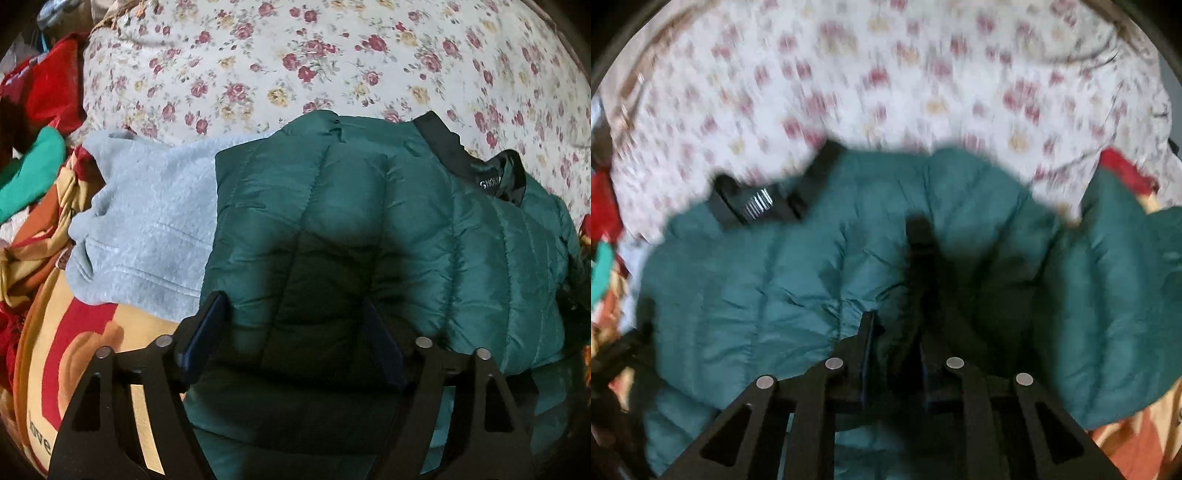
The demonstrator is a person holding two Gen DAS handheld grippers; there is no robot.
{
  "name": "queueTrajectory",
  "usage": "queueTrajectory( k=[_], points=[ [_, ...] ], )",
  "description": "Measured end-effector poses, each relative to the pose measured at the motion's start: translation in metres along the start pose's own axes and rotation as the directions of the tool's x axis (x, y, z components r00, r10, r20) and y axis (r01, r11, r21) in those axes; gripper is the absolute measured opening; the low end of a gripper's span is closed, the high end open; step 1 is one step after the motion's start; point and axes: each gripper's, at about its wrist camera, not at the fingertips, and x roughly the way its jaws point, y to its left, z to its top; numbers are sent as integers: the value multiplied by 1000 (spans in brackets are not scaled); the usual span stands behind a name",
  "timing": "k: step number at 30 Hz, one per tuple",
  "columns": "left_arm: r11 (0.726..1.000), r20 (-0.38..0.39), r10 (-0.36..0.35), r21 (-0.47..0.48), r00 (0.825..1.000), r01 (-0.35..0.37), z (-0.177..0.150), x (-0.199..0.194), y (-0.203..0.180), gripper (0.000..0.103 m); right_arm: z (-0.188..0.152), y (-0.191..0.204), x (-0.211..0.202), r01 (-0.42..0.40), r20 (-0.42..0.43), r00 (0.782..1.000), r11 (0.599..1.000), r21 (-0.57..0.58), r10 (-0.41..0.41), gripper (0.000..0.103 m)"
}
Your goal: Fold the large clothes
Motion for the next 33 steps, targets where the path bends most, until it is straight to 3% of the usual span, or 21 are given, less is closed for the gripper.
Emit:
queueTrajectory(
  k=[3, 4, 5, 11, 17, 25, 30, 33],
  points=[
    [1000, -10, -12, 4, 1000, 12, 2, -5, 2, 77, 2, -4, -10, 0, 14, 1000, 1000, 25, 0, 19],
    [1000, -10, -18, -1, 1000, 18, 3, -8, 4, 77, 3, -6, -16, 5, 19, 1000, 999, 33, -5, 26],
    [1000, 1, -21, -8, 1000, 21, 5, -14, 7, 77, 4, -7, -24, 15, 28, 999, 999, 37, -16, 43],
    [1000, 98, -9, -7, 995, 10, 21, -35, 7, 77, 13, 31, -71, -74, 153, 985, 996, -48, 80, 82],
    [1000, 57, -6, -17, 998, 7, 25, -10, -2, 77, 16, 93, -42, -188, 73, 976, 965, -181, 204, 82],
    [1000, 30, 14, -9, 999, -14, 20, 14, -10, 80, 13, 92, 28, -109, 4, 994, 976, -189, 112, 82],
    [1000, 19, 12, -20, 1000, -12, 20, 19, -11, 80, 17, 90, 34, -90, 11, 996, 980, -180, 93, 82],
    [1000, 22, 21, -12, 1000, -21, 19, 18, -13, 81, 17, 87, 11, -112, 23, 993, 978, -178, 118, 82]
  ],
)
